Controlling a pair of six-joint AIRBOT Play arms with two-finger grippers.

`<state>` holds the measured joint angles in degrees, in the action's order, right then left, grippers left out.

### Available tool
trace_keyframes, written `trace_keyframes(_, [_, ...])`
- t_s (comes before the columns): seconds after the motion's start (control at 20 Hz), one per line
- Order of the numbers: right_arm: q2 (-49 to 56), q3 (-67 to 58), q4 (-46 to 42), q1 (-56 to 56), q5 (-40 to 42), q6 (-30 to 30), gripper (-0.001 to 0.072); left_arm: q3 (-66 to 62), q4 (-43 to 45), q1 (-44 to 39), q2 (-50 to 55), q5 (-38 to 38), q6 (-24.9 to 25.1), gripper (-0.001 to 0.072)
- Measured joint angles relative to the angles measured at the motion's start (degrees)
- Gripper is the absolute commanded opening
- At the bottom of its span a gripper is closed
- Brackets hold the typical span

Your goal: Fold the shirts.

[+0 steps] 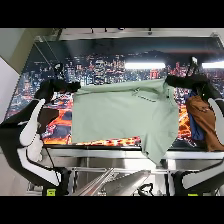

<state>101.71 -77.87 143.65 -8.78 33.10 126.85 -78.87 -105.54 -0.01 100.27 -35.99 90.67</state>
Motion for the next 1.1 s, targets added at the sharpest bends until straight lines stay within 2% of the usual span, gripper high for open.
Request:
trace_keyframes(0.2, [8.5, -14.1, 0.0, -1.4, 5.0, -2.9, 0.0017, -12.4, -1.0, 1.7, 7.9, -4.5, 0.2, 0.0017])
trace_keyframes(0.35, [11.3, -18.8, -0.7, -1.8, 8.0, -4.0, 0.0018, -19.8, -0.5, 1.6, 12.2, -8.7, 0.3, 0.0016])
trace_keyframes(0.5, [12.3, -20.6, -5.2, -2.5, 11.7, -6.0, 0.0018, -25.0, 2.1, 0.9, 15.0, -12.8, 0.3, 0.0016])
trace_keyframes(0.75, [12.9, -21.4, -13.0, -4.7, 16.3, -10.4, 0.0018, -26.0, 5.4, 0.7, 16.4, -16.5, -0.1, 0.0016])
trace_keyframes(1.1, [14.0, -21.6, -18.8, -5.1, 19.8, -13.3, 0.0019, -25.1, 6.8, -0.1, 16.9, -15.7, -0.2, 0.0016])
